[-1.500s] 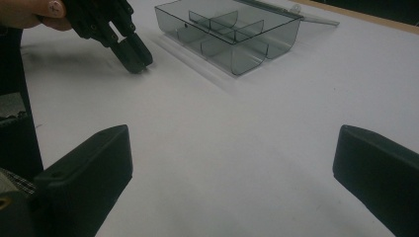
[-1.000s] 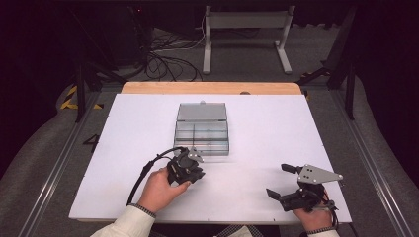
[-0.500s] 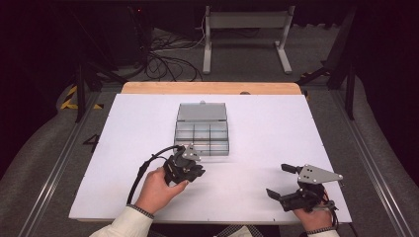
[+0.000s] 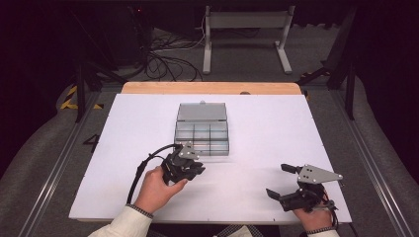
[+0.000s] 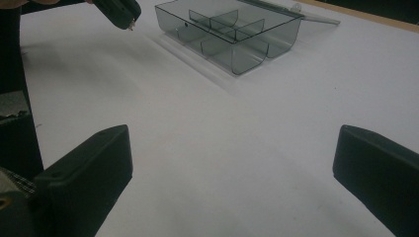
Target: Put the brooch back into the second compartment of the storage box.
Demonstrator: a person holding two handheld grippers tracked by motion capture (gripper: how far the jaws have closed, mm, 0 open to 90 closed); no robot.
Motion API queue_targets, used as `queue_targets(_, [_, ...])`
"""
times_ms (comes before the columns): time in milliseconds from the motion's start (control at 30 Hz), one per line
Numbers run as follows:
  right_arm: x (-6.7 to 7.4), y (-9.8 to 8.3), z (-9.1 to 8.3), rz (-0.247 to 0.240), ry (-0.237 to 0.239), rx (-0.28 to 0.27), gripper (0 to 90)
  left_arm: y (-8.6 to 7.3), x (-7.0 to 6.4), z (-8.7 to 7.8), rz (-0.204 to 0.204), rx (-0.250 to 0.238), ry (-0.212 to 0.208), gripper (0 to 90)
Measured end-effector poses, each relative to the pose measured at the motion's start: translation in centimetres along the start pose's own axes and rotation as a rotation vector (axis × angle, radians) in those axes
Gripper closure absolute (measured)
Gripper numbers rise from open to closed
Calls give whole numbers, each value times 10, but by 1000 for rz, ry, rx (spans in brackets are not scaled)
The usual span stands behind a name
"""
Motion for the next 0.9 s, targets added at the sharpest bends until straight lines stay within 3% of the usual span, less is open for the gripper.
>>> queue_targets(433, [0,0,0,-2,0,2,24,2,3,-8,-12,-55,8,796])
queue_targets(900, [0,0,0,-3,2,3,24,15,11,-16,-3,-67,32,796])
Point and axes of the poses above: each handheld gripper's, and its own axes: z roughly forward along the jaws, y roughly out of its top, x roughly to its left, the point moved 1 cm from there along z, roughly forward along the jaws, and after that the axes turned 7 degrees about z, right-handed, at the moved point
